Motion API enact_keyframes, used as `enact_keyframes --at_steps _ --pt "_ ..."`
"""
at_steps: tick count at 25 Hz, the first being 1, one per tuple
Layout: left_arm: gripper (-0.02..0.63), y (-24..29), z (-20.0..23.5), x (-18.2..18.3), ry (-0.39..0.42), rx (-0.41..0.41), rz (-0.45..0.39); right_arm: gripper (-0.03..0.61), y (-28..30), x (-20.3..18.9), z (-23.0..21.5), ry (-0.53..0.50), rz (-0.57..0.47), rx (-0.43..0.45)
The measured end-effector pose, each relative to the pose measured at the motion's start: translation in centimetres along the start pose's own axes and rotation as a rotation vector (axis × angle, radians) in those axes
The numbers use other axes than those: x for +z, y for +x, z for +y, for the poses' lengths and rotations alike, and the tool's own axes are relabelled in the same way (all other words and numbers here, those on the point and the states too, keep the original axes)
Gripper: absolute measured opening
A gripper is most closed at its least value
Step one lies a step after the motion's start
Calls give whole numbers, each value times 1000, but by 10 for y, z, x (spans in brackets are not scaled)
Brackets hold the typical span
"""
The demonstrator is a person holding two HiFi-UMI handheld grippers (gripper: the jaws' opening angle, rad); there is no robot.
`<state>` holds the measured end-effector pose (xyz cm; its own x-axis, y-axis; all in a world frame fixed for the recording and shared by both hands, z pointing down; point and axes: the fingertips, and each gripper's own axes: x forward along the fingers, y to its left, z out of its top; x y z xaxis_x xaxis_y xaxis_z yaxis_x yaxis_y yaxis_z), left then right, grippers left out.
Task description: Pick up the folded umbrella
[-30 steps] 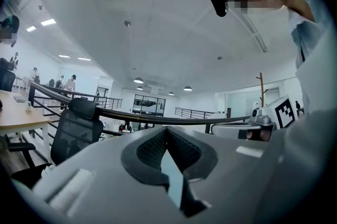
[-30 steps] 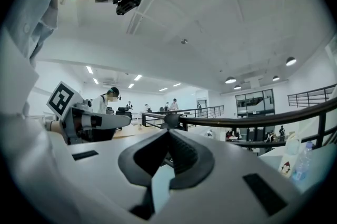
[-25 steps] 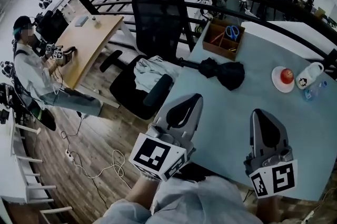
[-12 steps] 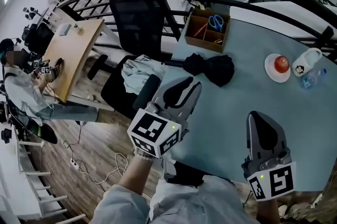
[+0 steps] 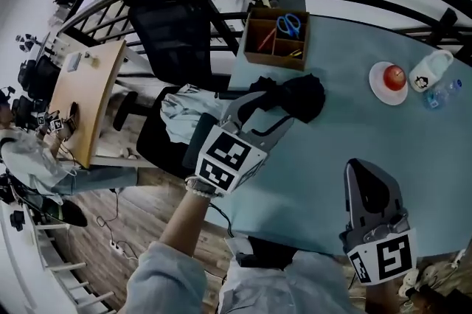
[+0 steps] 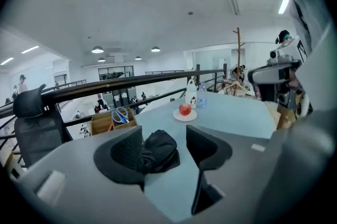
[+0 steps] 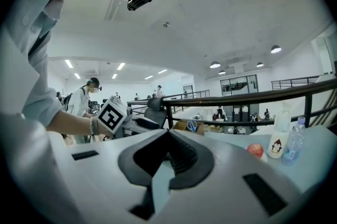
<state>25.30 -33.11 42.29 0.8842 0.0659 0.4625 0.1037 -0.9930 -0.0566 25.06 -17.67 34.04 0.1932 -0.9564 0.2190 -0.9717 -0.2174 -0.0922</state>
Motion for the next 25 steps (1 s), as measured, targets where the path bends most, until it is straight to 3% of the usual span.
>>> enact_keyframes --at_steps 7,14,25 --pt "245 50 18 -72 239 -105 279 -2 17 -13 5 19 20 6" --pt "268 77 30 -114 401 -220 453 -2 21 -13 1 79 -4 -46" --pt "273 115 53 -153 524 -330 649 -2 25 -33 2 120 46 -88"
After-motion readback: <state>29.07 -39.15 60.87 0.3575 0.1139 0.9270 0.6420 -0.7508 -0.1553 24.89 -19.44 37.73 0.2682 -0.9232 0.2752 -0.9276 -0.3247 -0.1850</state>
